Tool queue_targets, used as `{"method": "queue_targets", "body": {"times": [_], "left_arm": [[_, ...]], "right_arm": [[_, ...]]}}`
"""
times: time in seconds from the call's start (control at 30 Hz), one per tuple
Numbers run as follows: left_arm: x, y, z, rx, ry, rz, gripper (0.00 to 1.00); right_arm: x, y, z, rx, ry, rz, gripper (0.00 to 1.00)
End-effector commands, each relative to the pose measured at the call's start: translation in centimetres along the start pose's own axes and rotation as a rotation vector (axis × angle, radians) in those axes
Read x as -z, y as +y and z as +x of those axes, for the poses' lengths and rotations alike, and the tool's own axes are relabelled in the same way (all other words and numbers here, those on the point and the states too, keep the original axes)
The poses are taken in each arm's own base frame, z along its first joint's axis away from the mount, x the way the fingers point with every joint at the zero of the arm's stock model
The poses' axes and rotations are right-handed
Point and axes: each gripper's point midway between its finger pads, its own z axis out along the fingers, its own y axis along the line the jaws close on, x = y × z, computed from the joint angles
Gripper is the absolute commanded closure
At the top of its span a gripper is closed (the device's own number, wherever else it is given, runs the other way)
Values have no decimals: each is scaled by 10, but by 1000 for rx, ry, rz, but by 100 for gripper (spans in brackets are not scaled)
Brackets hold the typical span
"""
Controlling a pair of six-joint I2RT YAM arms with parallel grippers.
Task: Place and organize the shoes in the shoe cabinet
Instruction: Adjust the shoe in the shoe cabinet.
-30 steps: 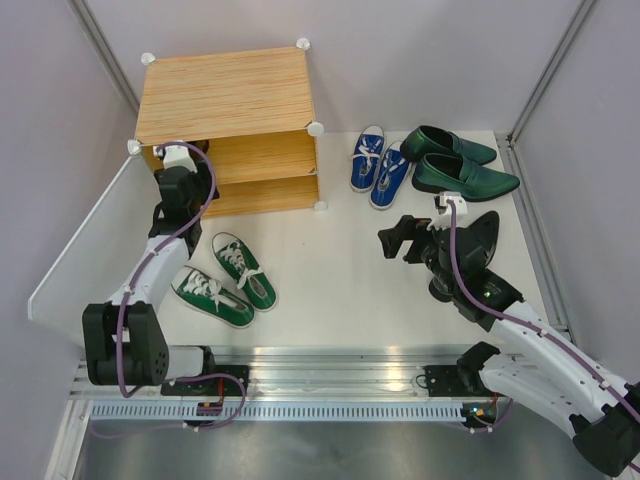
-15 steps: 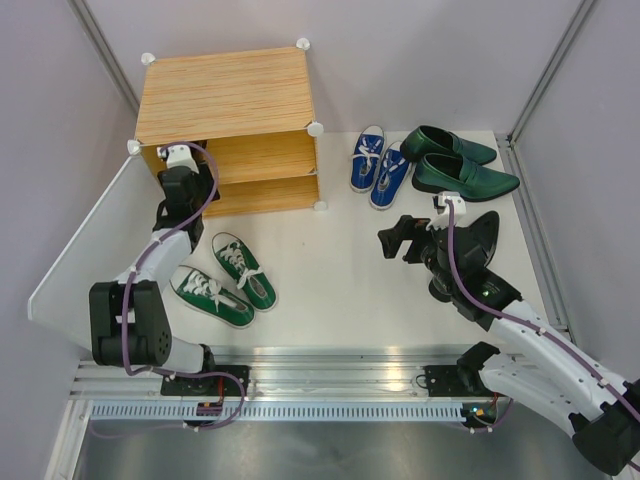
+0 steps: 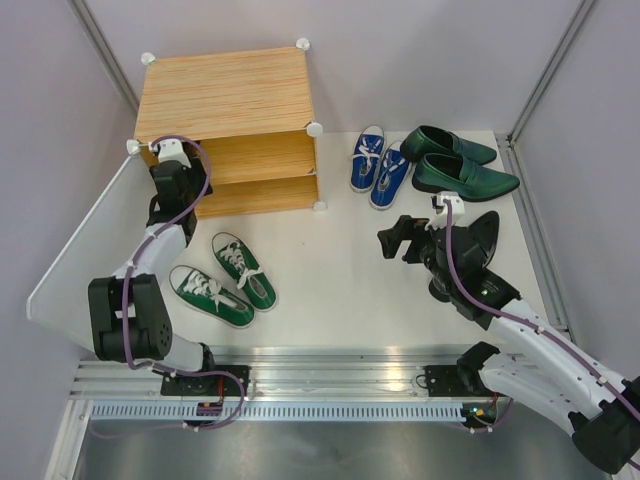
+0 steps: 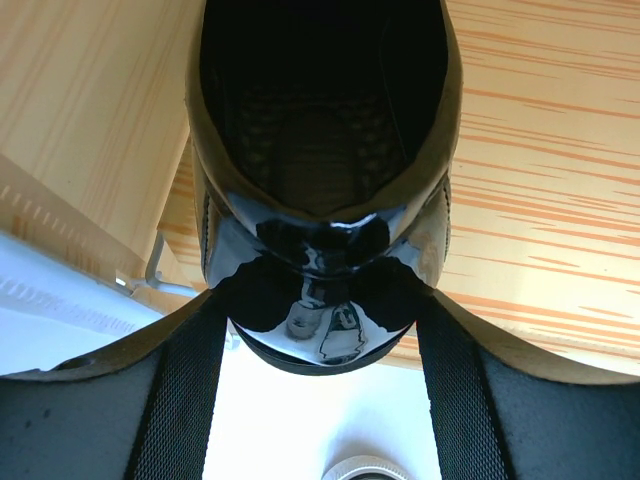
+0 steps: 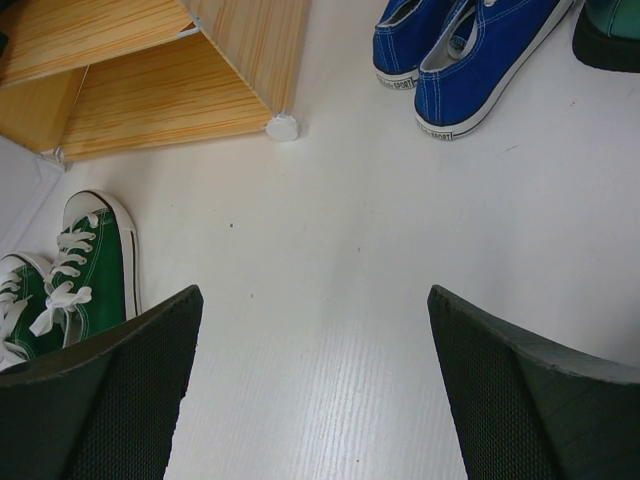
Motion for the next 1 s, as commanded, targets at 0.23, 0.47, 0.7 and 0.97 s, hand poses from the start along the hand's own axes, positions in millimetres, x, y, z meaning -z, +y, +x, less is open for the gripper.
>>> {"method": "queue_targets", "body": {"times": [0.23, 0.47, 0.7, 0.97], "left_arm": [[-6, 15, -32, 17, -70, -36, 28], [0, 10, -23, 30, -32, -8, 17], [11, -1, -23, 44, -5, 61, 1], [31, 1, -20, 70, 11, 57, 3]], "right_arm": [[0, 1, -9, 7, -39, -7, 4], [2, 3, -11, 6, -45, -21, 4], [7, 7, -14, 2, -54, -43, 4], [12, 10, -17, -2, -67, -67, 4]]}}
